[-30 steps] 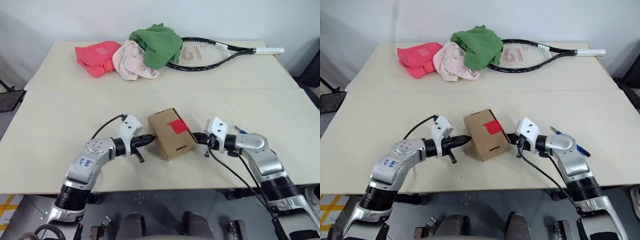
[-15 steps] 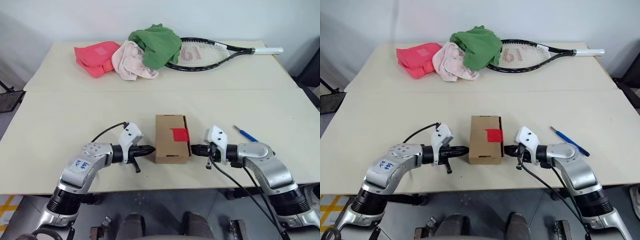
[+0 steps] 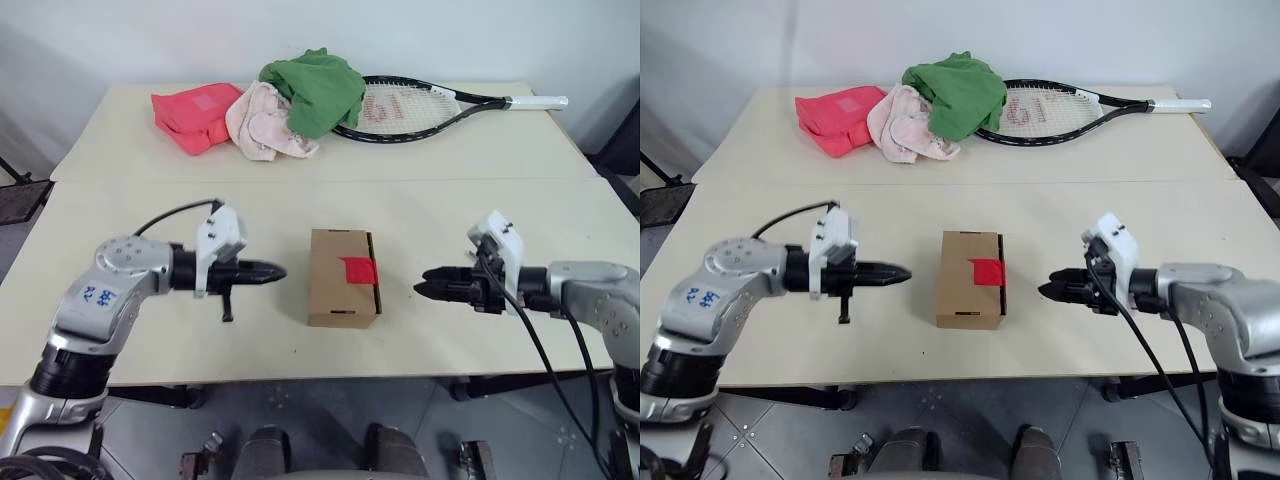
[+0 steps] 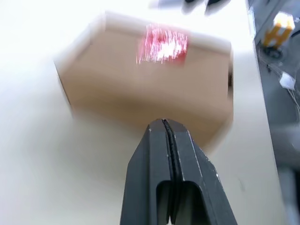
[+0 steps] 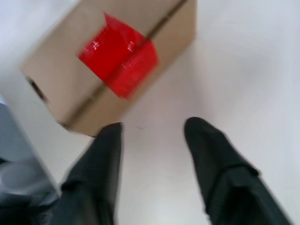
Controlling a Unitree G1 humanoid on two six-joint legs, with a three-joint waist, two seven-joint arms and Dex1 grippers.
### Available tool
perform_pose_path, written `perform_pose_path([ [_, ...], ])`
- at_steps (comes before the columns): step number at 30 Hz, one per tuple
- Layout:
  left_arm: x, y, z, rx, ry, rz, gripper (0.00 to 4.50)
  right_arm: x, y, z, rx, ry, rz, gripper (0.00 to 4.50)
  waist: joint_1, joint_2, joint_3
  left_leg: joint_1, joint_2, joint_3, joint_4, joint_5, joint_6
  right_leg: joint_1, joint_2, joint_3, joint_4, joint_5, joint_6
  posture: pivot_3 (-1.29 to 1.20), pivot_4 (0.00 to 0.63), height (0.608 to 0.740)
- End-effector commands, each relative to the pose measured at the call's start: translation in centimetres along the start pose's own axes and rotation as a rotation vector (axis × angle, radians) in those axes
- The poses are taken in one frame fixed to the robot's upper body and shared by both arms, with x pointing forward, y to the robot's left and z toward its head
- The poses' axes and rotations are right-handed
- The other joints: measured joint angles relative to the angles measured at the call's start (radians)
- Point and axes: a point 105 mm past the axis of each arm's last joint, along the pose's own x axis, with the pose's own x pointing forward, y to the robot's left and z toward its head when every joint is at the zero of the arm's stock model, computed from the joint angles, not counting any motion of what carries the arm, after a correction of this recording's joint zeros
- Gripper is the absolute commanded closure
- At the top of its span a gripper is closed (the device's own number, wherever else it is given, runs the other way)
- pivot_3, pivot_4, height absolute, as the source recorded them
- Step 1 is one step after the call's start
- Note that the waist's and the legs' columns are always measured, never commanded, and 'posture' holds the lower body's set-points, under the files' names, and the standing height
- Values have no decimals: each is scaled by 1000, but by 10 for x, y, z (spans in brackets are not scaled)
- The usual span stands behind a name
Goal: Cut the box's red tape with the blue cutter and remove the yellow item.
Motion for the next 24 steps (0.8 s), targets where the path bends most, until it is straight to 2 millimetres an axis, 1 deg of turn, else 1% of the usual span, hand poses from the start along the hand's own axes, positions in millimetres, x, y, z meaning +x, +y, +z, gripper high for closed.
perform_pose_path([
  [1,21,12,7,67,-39,32,4500,5,3,13,74,-6,-7,1136,0,0,0,-1,0,0,0,0,0,-1,0,0,0,0,0,0,150,740],
  [3,32,15,7,73,-46,37,4500,11,3,18,98,-19,-1,522,-1,0,0,0,0,0,-1,0,0,-1,0,0,0,0,0,0,150,740],
  [6,46,15,1,90,-24,21,4500,22,2,22,117,-14,-18,522,-2,0,0,-1,0,0,-2,0,0,-1,0,-1,-1,0,1,0,150,740],
  [10,58,9,-7,105,6,-5,4500,31,-4,22,155,-2,-59,522,-3,0,0,-1,0,1,-3,0,0,-3,0,-2,0,0,1,0,150,740],
  [14,67,5,-9,111,6,-17,4500,37,-5,22,179,3,-67,522,-3,0,0,-1,0,1,-2,0,0,-3,0,-2,0,0,1,0,150,740],
  [21,71,3,-14,115,22,-24,4500,43,-3,23,196,7,-58,522,-3,0,0,-1,0,2,-2,0,0,-3,0,-1,0,0,1,0,150,740],
  [24,71,2,-15,113,23,-24,4500,43,-4,20,203,20,-67,522,-3,0,0,-1,0,2,-2,0,0,-3,0,-1,0,0,1,0,150,740],
])
